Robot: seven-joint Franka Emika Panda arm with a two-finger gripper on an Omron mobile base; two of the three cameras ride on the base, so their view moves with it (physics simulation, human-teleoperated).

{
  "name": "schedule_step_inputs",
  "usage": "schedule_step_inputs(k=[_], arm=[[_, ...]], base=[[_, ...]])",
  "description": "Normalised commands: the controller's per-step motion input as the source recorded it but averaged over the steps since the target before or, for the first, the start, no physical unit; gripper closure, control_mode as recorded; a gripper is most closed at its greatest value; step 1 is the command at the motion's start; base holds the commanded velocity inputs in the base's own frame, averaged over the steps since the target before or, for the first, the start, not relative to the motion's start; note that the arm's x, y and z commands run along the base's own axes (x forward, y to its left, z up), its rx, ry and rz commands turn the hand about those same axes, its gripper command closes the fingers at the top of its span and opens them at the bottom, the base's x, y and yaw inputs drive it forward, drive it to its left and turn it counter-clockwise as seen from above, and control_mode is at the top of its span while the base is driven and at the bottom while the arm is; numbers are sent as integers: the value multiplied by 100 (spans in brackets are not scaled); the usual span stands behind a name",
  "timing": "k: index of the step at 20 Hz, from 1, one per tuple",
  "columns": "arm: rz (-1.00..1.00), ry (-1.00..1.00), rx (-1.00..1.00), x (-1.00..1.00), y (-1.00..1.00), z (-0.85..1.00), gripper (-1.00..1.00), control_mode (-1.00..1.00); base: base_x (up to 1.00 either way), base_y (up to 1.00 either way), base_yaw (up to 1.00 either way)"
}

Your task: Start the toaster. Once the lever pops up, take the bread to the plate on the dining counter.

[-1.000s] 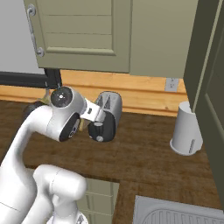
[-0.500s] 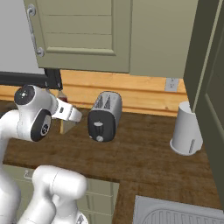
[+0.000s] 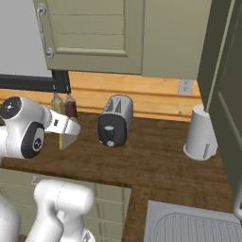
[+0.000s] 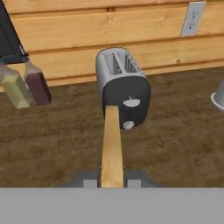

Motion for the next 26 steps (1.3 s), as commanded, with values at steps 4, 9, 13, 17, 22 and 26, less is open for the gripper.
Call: schedule_step_inputs(k=[4,9,13,17,22,26], arm=[[0,0,0,0,0,0,100,100],[0,0,0,0,0,0,100,100],[0,0,0,0,0,0,100,100],[0,0,0,0,0,0,100,100],[0,0,0,0,0,0,100,100],[0,0,0,0,0,0,100,100]], base=[[-61,42,25],[-13,47,88],[0,44,98],[0,49,95],[4,57,88],[23,60,82]])
